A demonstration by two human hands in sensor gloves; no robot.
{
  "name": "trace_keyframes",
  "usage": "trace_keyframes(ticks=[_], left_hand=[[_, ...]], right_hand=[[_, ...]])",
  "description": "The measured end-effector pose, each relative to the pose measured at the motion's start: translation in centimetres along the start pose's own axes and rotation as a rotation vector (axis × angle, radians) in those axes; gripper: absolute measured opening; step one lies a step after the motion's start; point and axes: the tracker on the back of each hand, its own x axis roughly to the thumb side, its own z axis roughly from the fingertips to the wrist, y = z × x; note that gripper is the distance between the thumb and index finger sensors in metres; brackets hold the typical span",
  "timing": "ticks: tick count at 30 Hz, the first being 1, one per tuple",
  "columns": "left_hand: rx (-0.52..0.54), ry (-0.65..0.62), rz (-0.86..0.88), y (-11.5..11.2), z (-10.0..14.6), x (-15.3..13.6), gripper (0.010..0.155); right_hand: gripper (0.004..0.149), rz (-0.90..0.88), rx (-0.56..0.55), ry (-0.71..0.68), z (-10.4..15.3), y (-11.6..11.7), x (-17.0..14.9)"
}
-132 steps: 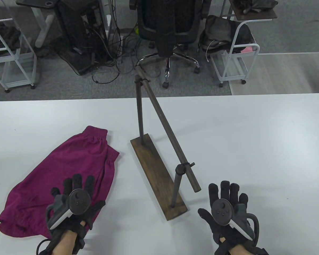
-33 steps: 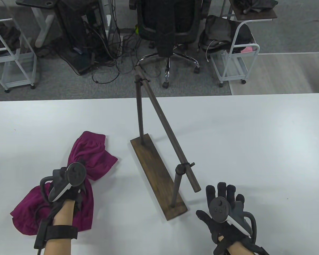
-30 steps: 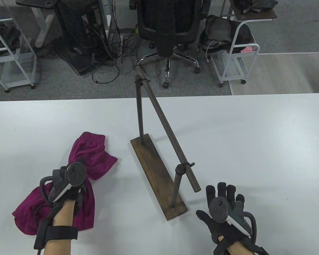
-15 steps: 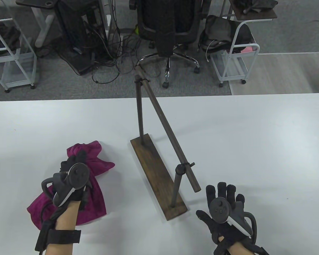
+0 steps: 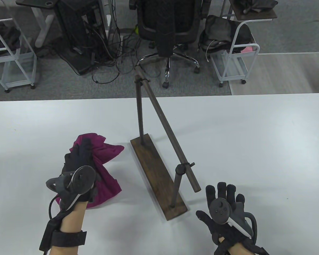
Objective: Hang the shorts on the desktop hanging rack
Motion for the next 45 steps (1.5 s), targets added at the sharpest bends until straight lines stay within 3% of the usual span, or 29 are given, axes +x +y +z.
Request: trace_keyframes(ticks=[23,35,45], left_hand=[[0.334,-0.003,0.248,8.5,-3.0,6.0,0.045],[0.435,-0.058,0.267,12.8,-5.4,9.8,0.046],[0.5,-0.134,0.388,15.5,-7.3,13.2,0.046]], right_hand=[[0.083,-0.004,-0.044,-0.029,0.5,-0.4,0.0],[0.083,-0.016,-0.053,-0.028,0.7,-0.6,0.0],[0.084,-0.039,-0.061,-0.021,0.8,-0.9,-0.3]])
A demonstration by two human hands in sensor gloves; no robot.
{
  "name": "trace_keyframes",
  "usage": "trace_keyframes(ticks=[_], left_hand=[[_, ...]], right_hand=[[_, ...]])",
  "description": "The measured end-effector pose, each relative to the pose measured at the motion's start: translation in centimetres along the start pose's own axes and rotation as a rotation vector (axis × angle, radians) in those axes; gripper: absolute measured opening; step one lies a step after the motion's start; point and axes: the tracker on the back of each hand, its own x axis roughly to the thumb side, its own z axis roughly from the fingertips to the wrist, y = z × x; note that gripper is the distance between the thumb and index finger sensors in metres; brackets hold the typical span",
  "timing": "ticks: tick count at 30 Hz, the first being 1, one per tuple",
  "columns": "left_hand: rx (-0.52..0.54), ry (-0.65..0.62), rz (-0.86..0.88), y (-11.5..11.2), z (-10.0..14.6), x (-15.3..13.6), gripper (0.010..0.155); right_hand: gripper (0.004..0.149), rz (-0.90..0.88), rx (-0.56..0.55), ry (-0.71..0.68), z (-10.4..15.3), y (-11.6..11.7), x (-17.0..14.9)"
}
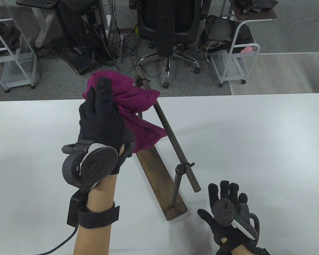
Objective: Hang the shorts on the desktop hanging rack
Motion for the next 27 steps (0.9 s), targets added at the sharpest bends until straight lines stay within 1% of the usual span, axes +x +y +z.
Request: trace_keyframes(ticks=[4,6,7,8,11,13,16,22,24,27], left_hand=[[-0.016,-0.028,0.055,-0.4,-0.9,1.1,0.047],[-0.036,-0.087,0.108,-0.7,-1.2,1.5,0.047],[-0.03,-0.091,0.128,-0.7,-1.3,1.8,0.047],[-0.043,-0.099,0.143,-0.8,-1.4,1.9,0.047],[-0.09,-0.186,0.243,-1.0,-1.6,2.4,0.047],[-0.105,-0.225,0.261,-1.2,-1.5,2.6,0.048],[-0.165,-0.305,0.298,-1.6,-1.4,2.8,0.048],[-0.353,-0.35,0.409,-2.5,-1.8,3.4,0.051],[-0.377,-0.353,0.433,-2.6,-1.9,3.6,0.053],[-0.392,-0.354,0.525,-2.5,-2.3,4.1,0.053]], right_hand=[[0.083,-0.008,-0.002,0.003,0.0,-0.1,-0.1],[0.083,-0.012,-0.004,0.004,0.1,-0.2,-0.1],[0.084,-0.015,-0.004,0.005,0.1,-0.2,-0.1],[0.083,-0.017,-0.004,0.005,0.1,-0.2,-0.2],[0.083,-0.019,-0.004,0.006,0.1,-0.3,-0.2],[0.084,-0.018,-0.004,0.007,0.1,-0.3,-0.2],[0.084,-0.018,-0.007,0.005,0.1,-0.4,-0.2],[0.083,-0.019,-0.007,0.004,0.1,-0.5,-0.2],[0.083,-0.02,-0.008,0.006,0.2,-0.5,-0.2],[0.084,-0.024,-0.009,0.007,0.2,-0.6,-0.2]])
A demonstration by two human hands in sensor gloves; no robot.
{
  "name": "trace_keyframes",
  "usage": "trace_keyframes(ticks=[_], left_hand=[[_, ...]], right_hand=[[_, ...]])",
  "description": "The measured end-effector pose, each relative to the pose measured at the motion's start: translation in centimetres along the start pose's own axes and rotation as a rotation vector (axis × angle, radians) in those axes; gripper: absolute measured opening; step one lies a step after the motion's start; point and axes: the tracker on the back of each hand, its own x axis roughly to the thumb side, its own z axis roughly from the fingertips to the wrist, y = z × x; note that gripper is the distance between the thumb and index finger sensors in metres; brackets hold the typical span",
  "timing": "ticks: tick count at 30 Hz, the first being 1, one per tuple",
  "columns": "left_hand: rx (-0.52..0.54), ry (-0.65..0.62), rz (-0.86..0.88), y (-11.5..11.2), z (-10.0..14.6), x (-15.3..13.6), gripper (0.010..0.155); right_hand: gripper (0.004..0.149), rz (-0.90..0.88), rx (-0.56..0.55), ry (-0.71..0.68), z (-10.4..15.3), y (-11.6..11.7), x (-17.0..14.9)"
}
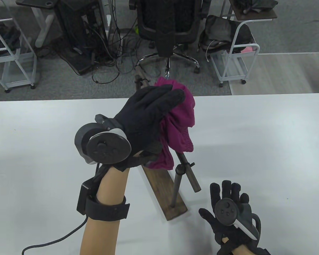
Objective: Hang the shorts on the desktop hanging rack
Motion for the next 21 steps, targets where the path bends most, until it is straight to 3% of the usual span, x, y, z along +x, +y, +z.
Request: trace_keyframes(ticks=[6,12,21], left_hand=[[-0.045,0.029,-0.027,-0.6,-0.4,0.0,0.053],[-0.159,0.113,-0.045,-2.2,0.1,-1.8,0.053],[-0.351,0.135,-0.28,-4.5,1.2,-2.1,0.049]], right_hand=[[0.084,0.001,0.001,0.001,0.1,-0.1,0.1],[0.084,-0.005,-0.006,0.001,0.2,-0.2,0.0],[0.084,-0.003,-0.001,0.004,0.2,-0.2,0.0]])
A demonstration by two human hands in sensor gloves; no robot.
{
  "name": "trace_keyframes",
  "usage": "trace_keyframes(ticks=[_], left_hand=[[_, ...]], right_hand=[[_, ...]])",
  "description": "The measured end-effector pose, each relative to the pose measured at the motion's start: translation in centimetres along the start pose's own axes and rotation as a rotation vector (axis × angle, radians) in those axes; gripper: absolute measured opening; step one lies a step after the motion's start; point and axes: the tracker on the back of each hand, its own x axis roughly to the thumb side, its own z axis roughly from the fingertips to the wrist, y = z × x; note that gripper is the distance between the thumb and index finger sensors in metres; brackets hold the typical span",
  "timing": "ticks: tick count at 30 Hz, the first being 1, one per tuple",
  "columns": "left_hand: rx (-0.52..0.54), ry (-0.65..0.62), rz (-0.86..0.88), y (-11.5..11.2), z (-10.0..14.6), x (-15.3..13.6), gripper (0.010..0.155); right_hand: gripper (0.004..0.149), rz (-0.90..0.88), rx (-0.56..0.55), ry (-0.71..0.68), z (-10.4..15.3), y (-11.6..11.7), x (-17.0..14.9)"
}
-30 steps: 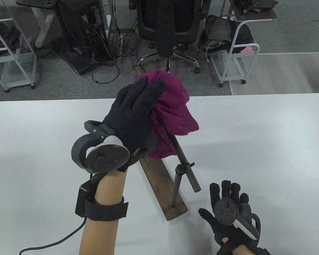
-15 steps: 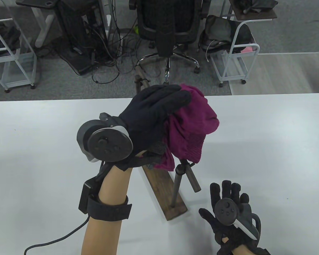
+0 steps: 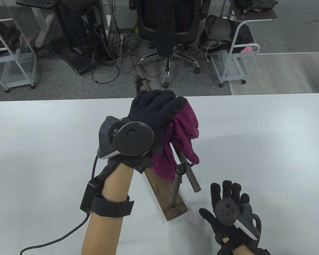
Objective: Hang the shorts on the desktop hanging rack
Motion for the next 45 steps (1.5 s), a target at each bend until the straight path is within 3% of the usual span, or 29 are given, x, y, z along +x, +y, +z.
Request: trace_keyframes(ticks=[5,11,17,33,45], left_hand=[[0.01,0.009,-0.193,-0.9,0.8,0.1,0.053],[0.084,0.048,-0.202,-0.9,2.0,-1.2,0.073],[0.081,0.066,-0.219,-0.6,2.8,-2.3,0.081],[0.058,0.105,-0.067,-4.0,5.3,-4.3,0.079],[-0.009,0.208,-0.02,-7.1,8.8,-4.8,0.083]], right_hand=[[0.083,0.002,-0.003,0.005,0.1,0.0,0.0],[0.084,0.009,-0.003,0.01,0.1,0.0,0.0],[0.084,0.01,-0.003,0.013,0.1,-0.1,0.1],[0.084,0.015,0.002,0.016,0.1,0.0,0.2],[0.084,0.028,0.004,0.024,0.2,0.0,0.3]])
